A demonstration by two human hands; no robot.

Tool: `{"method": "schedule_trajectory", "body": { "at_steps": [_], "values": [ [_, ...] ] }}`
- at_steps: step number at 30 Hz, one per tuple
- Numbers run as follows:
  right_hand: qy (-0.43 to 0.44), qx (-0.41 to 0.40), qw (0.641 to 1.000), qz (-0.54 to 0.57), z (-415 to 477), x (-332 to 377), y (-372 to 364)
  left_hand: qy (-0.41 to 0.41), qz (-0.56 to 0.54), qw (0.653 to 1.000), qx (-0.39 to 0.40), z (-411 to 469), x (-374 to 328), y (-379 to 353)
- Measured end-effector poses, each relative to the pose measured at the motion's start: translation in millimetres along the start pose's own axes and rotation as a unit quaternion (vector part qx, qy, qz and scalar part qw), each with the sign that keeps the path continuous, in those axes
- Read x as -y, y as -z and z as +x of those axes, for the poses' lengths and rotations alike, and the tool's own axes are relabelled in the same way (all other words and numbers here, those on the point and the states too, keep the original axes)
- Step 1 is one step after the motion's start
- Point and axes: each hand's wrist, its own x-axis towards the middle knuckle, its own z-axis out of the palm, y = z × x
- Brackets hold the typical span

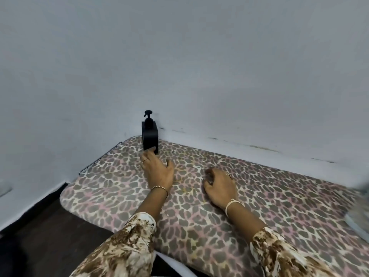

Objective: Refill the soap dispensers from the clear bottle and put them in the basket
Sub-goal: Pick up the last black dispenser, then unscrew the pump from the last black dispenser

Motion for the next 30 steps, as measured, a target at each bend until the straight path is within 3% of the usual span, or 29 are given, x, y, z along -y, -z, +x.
{"method": "schedule_trajectory", "body": {
  "at_steps": [7, 12, 22, 30],
  "values": [
    [0.017, 0.012, 0.997, -0.072, 30, 7, -20, 0.011, -0.002, 0.999, -0.033, 54, 3, -16],
    [0.032, -0.003, 0.994, -0.100, 34, 6, -27, 0.088, -0.116, 0.989, -0.010, 84, 7, -21],
    [0.036, 0.002, 0.994, -0.099, 33, 6, -27, 0.081, -0.136, 0.987, -0.002, 79, 9, -16],
    [0.006, -0.021, 0.991, 0.129, 24, 4, -17, 0.046, -0.159, 0.982, 0.096, 21, -16, -15]
  ]
}}
